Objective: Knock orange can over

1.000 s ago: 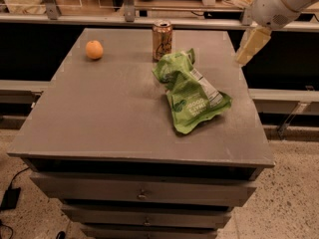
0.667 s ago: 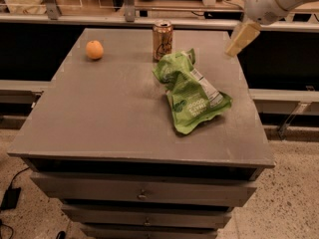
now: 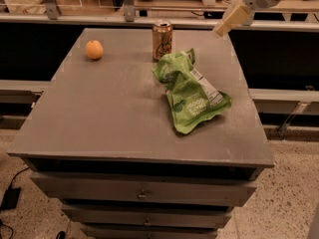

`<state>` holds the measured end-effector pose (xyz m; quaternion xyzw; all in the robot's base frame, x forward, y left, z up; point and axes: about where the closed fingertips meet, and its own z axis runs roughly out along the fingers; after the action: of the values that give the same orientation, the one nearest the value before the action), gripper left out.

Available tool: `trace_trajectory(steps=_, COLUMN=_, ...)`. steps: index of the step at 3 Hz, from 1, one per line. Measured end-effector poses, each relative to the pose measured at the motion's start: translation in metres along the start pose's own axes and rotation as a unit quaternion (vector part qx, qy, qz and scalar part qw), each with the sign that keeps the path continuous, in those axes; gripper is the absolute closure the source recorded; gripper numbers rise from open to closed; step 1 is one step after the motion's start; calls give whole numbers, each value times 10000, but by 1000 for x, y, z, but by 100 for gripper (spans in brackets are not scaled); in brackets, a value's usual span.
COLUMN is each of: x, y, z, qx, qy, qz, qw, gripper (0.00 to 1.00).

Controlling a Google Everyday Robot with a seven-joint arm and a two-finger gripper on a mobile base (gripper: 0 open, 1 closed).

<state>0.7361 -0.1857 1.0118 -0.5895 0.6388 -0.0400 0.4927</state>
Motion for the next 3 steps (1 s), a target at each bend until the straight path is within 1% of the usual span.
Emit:
trace_trajectory(steps=1, x=2, y=-12, z=3, qx=238, qy=-586, qz=599, qw=9962, gripper=0)
trace_trajectory(steps=2, x=-11, y=-14, z=25, qx=111, qy=-1241, qz=1018, qw=9870, gripper=0)
trace_trajectory(steps=3, x=-12, y=3, z=34, qx=-292, qy=-792, qz=566, qw=9948, gripper=0)
